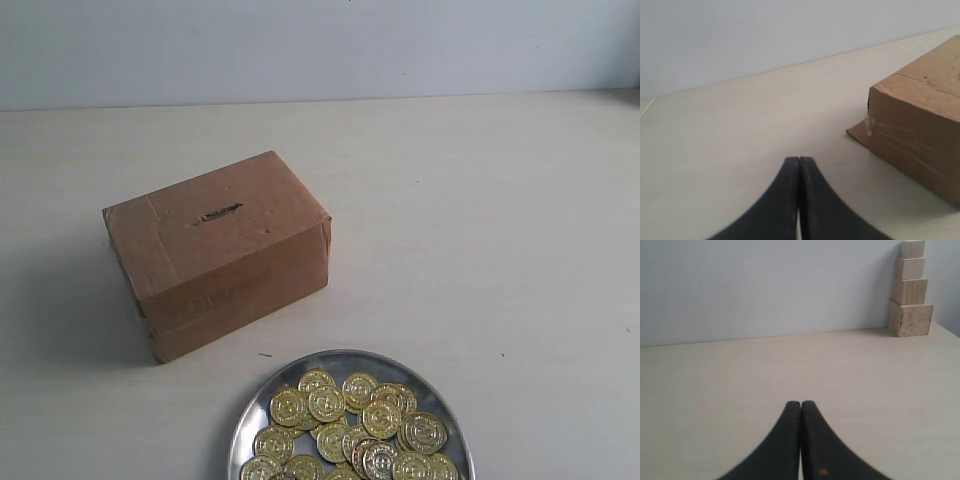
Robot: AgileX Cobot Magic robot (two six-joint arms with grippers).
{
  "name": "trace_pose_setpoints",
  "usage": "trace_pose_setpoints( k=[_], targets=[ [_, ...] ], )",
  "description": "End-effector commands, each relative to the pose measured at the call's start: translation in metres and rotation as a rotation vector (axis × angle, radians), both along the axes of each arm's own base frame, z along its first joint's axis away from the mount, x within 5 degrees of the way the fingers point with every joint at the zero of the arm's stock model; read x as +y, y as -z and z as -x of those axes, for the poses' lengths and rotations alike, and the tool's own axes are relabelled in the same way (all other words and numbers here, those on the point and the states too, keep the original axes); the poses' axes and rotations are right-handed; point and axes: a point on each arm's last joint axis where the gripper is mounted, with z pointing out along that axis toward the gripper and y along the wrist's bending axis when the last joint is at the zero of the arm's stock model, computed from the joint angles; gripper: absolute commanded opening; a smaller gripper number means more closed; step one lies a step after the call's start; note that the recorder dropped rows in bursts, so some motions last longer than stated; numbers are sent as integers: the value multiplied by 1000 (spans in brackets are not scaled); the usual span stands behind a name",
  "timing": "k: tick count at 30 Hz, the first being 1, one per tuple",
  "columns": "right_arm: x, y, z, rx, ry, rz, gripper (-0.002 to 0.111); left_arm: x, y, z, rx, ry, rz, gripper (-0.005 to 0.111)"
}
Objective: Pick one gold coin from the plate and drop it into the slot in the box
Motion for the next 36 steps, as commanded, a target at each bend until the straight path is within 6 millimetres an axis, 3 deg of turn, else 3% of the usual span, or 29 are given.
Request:
trace_pose_setpoints(
  k=[1, 3, 36],
  targets=[
    [0, 2, 0, 5, 3, 16, 0, 0, -1, 0, 12, -62, 248, 0],
    [0, 2, 0, 5, 3, 16, 0, 0, -1, 0, 17, -77, 308, 0],
    [-1, 9, 2, 87, 12, 10, 0, 0, 1, 1, 33, -71, 277, 0]
  ],
)
